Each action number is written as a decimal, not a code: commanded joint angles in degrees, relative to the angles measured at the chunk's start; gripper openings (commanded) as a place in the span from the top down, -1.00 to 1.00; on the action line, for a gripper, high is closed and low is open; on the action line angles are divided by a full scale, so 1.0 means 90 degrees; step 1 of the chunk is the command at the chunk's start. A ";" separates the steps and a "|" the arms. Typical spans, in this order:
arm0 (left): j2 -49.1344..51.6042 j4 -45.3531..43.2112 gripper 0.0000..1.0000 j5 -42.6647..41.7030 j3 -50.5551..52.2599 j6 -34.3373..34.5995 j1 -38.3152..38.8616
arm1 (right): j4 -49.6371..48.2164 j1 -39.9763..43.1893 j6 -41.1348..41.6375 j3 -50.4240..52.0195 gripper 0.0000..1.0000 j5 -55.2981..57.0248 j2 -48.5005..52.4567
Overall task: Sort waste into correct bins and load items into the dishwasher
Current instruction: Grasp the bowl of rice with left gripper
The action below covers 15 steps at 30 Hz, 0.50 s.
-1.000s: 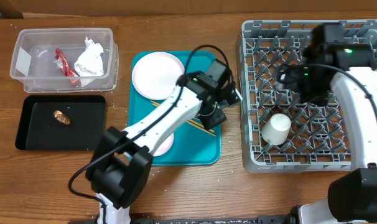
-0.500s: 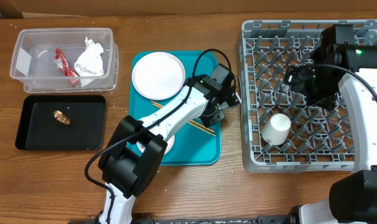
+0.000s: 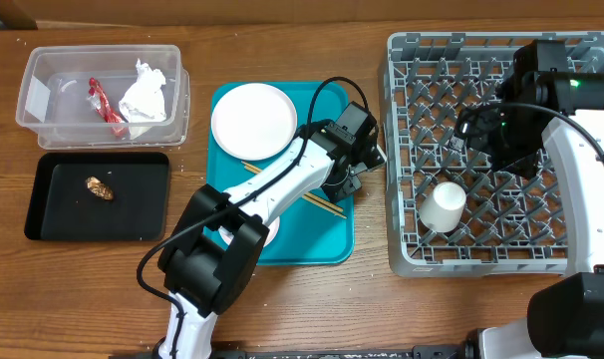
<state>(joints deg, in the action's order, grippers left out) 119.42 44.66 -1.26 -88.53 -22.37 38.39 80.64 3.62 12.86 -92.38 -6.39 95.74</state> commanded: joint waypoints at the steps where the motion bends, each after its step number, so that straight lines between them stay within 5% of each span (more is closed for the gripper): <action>1: 0.0136 -0.0010 0.92 0.0019 0.0034 0.0107 -0.0012 | 0.0010 -0.0012 -0.0126 -0.0202 -0.93 0.0036 -0.0209; 8: 0.0044 0.0262 0.92 0.0330 -0.0488 0.1047 -0.0148 | 0.0056 -0.0012 -0.0131 -0.0202 -0.93 0.0036 -0.0209; 15: -0.0044 0.2574 0.92 0.0333 -0.2875 0.2293 -0.0741 | 0.0078 -0.0012 -0.0158 -0.0202 -0.93 0.0036 -0.0209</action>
<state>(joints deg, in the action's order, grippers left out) 119.70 61.71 0.91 -103.83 -10.61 35.09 81.38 3.60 11.92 -92.64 -6.37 95.72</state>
